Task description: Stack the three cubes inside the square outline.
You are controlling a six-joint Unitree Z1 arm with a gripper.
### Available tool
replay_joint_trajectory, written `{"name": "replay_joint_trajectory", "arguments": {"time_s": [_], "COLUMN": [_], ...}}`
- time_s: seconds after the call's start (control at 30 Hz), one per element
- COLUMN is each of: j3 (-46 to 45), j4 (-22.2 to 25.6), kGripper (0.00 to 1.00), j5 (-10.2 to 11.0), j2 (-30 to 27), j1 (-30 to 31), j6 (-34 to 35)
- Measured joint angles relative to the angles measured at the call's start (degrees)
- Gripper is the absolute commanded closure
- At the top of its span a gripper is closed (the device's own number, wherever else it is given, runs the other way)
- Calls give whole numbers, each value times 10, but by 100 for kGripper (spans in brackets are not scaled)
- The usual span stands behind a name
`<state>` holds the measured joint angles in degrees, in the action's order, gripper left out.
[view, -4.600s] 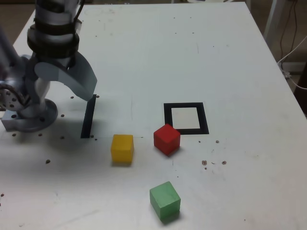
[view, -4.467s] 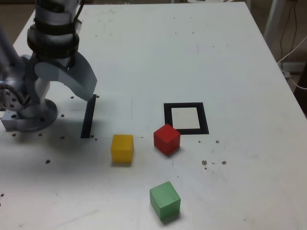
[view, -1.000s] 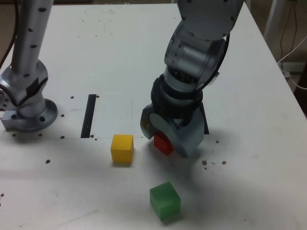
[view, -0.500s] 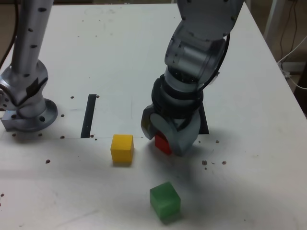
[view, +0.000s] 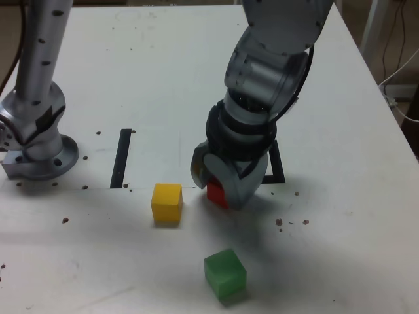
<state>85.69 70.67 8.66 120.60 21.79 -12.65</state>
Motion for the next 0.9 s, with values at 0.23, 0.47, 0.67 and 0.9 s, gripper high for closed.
{"name": "replay_joint_trajectory", "arguments": {"time_s": [0.23, 0.47, 0.67, 0.9], "j3": [48, 84, 92, 112], "j4": [51, 93, 94, 90], "kGripper": [79, 79, 79, 79], "j5": [-12, -55, -67, -84], "j2": [-6, -13, -13, -1], "j1": [-9, -71, -125, -162], "j6": [63, 117, 120, 120]}}
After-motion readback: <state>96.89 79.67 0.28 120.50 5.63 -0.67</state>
